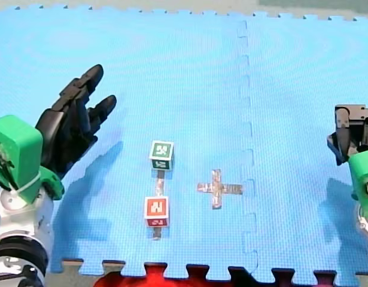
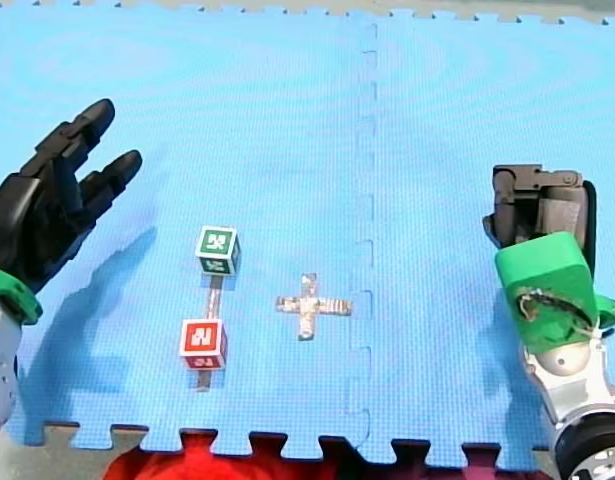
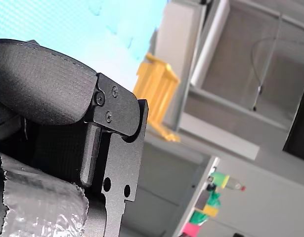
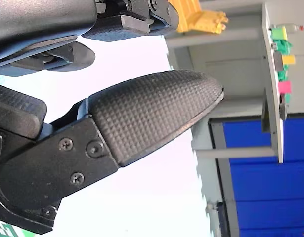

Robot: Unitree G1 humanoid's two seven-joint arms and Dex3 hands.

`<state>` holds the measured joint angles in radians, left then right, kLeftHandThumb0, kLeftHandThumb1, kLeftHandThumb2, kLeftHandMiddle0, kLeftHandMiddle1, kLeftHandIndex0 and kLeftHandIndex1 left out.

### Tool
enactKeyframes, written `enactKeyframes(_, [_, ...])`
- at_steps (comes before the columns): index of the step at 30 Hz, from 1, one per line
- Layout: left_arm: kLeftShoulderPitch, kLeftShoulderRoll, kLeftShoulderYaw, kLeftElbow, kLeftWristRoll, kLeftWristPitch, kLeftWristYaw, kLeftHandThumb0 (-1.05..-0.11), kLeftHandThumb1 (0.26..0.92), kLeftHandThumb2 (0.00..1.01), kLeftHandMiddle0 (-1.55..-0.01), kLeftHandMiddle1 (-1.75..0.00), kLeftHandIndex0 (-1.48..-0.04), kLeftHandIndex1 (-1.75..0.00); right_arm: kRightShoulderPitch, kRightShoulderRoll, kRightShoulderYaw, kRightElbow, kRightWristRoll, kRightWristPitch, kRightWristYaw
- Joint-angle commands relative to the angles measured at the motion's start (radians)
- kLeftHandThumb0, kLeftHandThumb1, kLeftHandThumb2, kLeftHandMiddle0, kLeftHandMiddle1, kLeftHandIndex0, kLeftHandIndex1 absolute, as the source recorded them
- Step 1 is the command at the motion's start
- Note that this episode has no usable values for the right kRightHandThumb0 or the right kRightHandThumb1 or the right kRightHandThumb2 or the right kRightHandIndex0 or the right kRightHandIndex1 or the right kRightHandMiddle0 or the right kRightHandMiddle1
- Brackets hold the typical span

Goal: Stack cube left

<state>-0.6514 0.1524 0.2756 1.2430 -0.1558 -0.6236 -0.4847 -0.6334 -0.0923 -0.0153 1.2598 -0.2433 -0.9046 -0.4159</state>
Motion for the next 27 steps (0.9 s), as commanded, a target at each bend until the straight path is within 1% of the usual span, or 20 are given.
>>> enactKeyframes(1, [0.005, 0.01, 0.004, 0.005, -0.002, 0.0, 0.002, -1.048, 0.921, 0.84, -0.33, 0.0, -0.2, 0.0, 0.005, -0.003, 0.001, -0.003, 0.0, 0.003, -0.004])
enactKeyframes(6, [0.005, 0.015, 0.005, 0.006, 0.001, -0.002, 0.012, -1.048, 0.921, 0.84, -0.33, 0.0, -0.2, 0.0, 0.005, -0.003, 0.001, -0.004, 0.002, 0.005, -0.003])
enactKeyframes(18, [0.0, 0.01, 0.013, 0.001, -0.013, 0.012, 0.013, -1.048, 0.921, 0.81, -0.33, 0.0, -0.2, 0.0, 0.006, -0.001, 0.003, -0.005, 0.002, 0.007, -0.006])
enactKeyframes(21, [-0.001, 0.01, 0.014, 0.002, -0.014, 0.014, 0.012, -1.048, 0.921, 0.81, -0.33, 0.0, -0.2, 0.0, 0.005, -0.001, 0.005, -0.005, -0.002, 0.013, -0.014])
enactKeyframes(25, [-0.001, 0.009, 0.014, 0.0, -0.014, 0.013, 0.012, -1.048, 0.921, 0.8, -0.33, 0.0, -0.2, 0.0, 0.005, 0.0, 0.009, -0.006, -0.007, 0.015, -0.024])
enactKeyframes(27, [-0.001, 0.008, 0.013, -0.001, -0.014, 0.013, 0.013, -1.048, 0.921, 0.8, -0.33, 0.0, -0.2, 0.0, 0.006, 0.002, 0.008, -0.006, -0.004, 0.013, -0.021])
